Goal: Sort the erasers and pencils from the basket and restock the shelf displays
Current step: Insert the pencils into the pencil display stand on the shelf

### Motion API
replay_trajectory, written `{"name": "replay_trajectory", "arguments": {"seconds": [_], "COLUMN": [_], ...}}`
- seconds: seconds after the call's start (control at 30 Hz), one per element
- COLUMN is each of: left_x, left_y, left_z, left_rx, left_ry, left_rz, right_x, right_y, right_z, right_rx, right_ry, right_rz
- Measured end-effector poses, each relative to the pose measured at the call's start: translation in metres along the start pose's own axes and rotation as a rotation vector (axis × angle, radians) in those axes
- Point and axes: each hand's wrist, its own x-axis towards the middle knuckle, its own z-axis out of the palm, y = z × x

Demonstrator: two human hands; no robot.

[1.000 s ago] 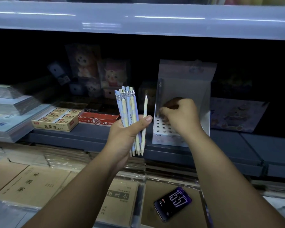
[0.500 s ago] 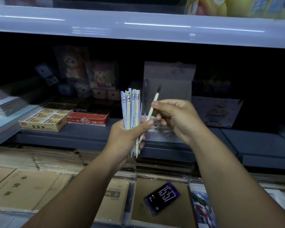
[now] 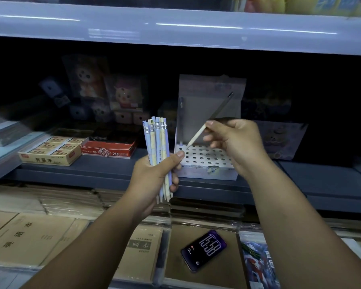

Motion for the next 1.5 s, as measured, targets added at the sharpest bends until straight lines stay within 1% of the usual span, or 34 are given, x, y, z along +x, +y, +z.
{"name": "replay_trajectory", "arguments": {"seconds": [0.07, 0.13, 0.33, 0.43, 0.63, 0.83, 0.93, 1.03, 1.1, 1.2, 1.23, 1.3, 1.37, 1.43, 1.5], "left_x": [0.001, 0.002, 0.003, 0.005, 0.004, 0.006, 0.006, 0.006, 0.005, 0.004, 0.004, 0.003, 0.001, -0.001, -0.002], "left_y": [0.0, 0.0, 0.001, 0.001, 0.003, 0.006, 0.007, 0.007, 0.006, 0.006, 0.005, 0.004, 0.004, 0.005, 0.006], "left_z": [-0.004, -0.007, -0.011, -0.013, -0.015, -0.015, -0.012, -0.01, -0.01, -0.01, -0.011, -0.012, -0.013, -0.012, -0.01], "left_rx": [-0.01, -0.032, -0.066, -0.071, -0.089, -0.094, -0.128, -0.112, -0.118, -0.119, -0.107, -0.086, -0.084, -0.097, -0.106], "left_ry": [0.009, 0.008, -0.041, -0.052, -0.064, -0.067, -0.079, -0.076, -0.077, -0.081, -0.08, -0.075, -0.073, -0.075, -0.084], "left_rz": [-0.008, -0.015, -0.024, -0.026, -0.056, -0.125, -0.141, -0.133, -0.116, -0.079, -0.063, -0.036, -0.02, -0.005, 0.005], "right_x": [0.006, 0.011, 0.024, 0.028, 0.04, 0.04, 0.037, 0.034, 0.031, 0.02, 0.016, 0.007, -0.001, -0.006, -0.009], "right_y": [0.002, 0.005, 0.022, 0.022, 0.033, 0.038, 0.039, 0.04, 0.039, 0.03, 0.026, 0.019, 0.012, 0.008, 0.007], "right_z": [-0.001, 0.002, 0.014, 0.017, 0.024, 0.026, 0.025, 0.023, 0.022, 0.024, 0.026, 0.03, 0.031, 0.031, 0.029], "right_rx": [-0.098, -0.207, -0.464, -0.502, -0.721, -0.765, -0.728, -0.71, -0.711, -0.73, -0.691, -0.492, -0.28, -0.183, -0.125], "right_ry": [0.086, 0.13, 0.154, 0.161, 0.036, 0.086, 0.104, 0.089, 0.094, 0.127, 0.112, -0.003, -0.16, -0.279, -0.346], "right_rz": [-0.065, -0.122, -0.226, -0.239, -0.14, -0.181, -0.157, -0.136, -0.163, -0.258, -0.273, -0.207, -0.06, 0.07, 0.141]}}
